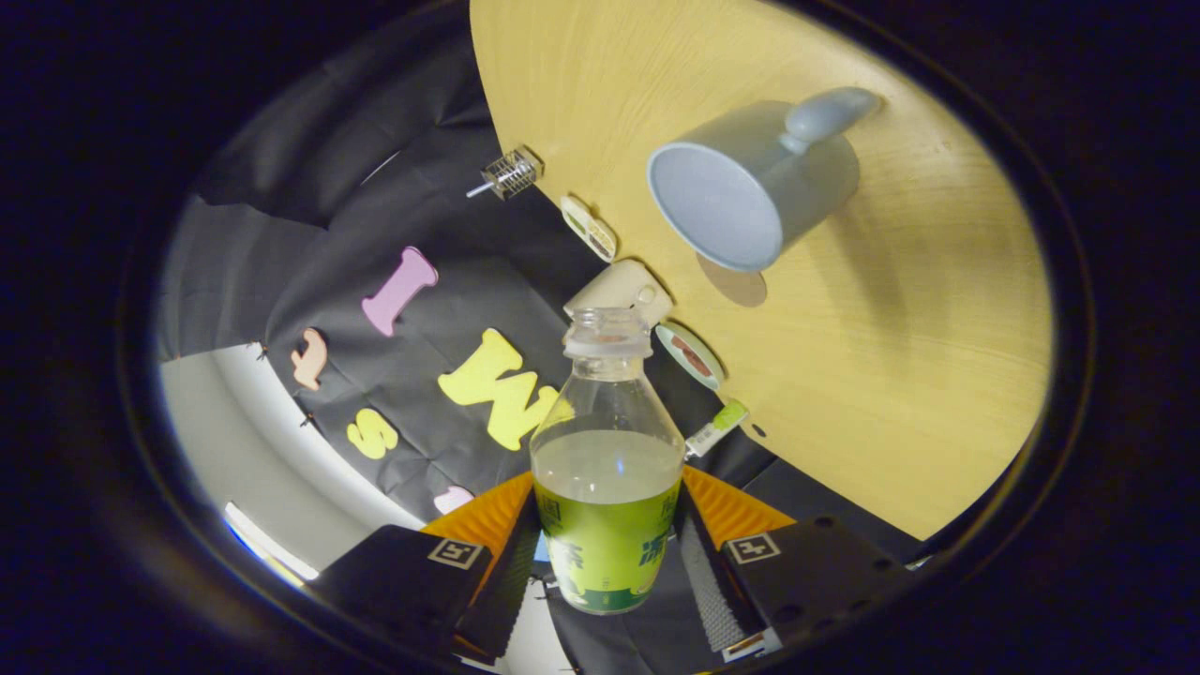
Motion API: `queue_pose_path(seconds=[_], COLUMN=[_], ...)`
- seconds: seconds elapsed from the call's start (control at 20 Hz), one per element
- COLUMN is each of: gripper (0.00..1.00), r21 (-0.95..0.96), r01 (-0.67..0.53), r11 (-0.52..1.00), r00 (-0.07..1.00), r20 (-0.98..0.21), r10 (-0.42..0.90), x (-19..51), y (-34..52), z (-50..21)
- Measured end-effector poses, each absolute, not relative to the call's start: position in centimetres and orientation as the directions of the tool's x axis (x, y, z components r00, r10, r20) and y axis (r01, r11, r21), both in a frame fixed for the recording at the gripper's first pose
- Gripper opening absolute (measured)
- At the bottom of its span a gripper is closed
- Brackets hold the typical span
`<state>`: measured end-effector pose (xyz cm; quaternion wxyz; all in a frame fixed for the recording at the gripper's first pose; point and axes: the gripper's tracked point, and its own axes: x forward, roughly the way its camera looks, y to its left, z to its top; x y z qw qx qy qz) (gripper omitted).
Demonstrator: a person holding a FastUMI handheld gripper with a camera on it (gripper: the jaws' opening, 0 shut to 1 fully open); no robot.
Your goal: Take the bottle from table, then pour the juice into the cup, finally place the bottle on the coaster
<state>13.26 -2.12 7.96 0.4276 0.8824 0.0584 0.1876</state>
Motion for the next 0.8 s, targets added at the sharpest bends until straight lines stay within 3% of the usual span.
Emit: queue_pose_path(seconds=[0.3,0.5,0.8], gripper=[0.79,0.79,0.79], r21=[0.908,0.943,0.985], r01=[-0.032,-0.102,-0.086], r11=[-0.418,-0.318,0.151], r00=[0.947,0.952,0.988], r20=[0.161,0.185,0.064], r10=[0.278,0.244,0.143], x=[14.0,14.1,14.8], y=[-2.5,-4.0,-6.6], z=[6.2,7.6,7.6])
